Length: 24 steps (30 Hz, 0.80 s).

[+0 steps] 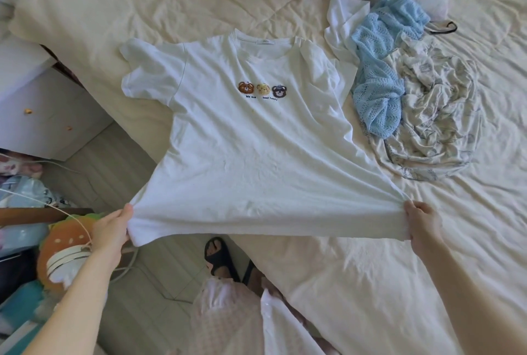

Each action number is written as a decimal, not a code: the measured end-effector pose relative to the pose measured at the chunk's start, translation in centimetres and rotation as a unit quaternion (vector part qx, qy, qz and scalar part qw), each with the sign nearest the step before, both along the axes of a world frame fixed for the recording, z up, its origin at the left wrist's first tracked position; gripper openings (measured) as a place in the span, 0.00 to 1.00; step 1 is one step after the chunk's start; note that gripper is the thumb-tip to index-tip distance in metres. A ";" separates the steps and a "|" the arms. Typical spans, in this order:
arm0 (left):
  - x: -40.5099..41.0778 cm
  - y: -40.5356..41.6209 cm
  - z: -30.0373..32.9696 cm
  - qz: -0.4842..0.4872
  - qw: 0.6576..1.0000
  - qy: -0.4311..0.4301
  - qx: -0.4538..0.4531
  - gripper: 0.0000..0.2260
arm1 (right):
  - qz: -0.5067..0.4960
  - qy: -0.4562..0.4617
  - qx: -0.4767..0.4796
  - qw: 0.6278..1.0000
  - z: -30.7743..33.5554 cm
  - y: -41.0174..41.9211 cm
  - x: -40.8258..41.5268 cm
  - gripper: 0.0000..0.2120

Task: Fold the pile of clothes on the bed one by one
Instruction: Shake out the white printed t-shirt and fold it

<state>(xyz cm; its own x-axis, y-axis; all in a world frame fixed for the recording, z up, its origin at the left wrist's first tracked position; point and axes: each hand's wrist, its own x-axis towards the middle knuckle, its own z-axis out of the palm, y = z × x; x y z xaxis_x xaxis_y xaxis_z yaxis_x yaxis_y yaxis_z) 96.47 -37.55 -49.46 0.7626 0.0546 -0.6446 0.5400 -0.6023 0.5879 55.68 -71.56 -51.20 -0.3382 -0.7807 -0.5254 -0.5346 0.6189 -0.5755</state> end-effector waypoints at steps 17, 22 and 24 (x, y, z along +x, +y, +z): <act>-2.3 1.6 -3.7 -0.229 0.940 -0.039 0.249 0.21 | 0.176 0.219 0.072 0.957 -2.9 2.2 -1.8 0.13; -3.6 0.0 -5.0 -0.296 0.905 0.041 0.304 0.14 | 0.171 0.221 0.143 0.949 -4.5 3.2 -1.1 0.06; -4.4 -1.4 -5.3 -0.319 0.896 0.054 0.302 0.19 | 0.175 0.215 0.137 0.951 -4.5 2.9 -0.4 0.06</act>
<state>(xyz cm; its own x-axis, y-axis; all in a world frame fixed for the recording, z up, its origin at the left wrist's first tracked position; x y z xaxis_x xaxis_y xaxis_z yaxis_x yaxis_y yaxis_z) 92.06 -38.90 -54.73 0.6980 -0.0066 -0.7160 0.0055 -0.9999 0.0146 55.30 -68.68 -55.68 -0.3120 -0.7389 -0.5972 -0.8854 0.4541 -0.0992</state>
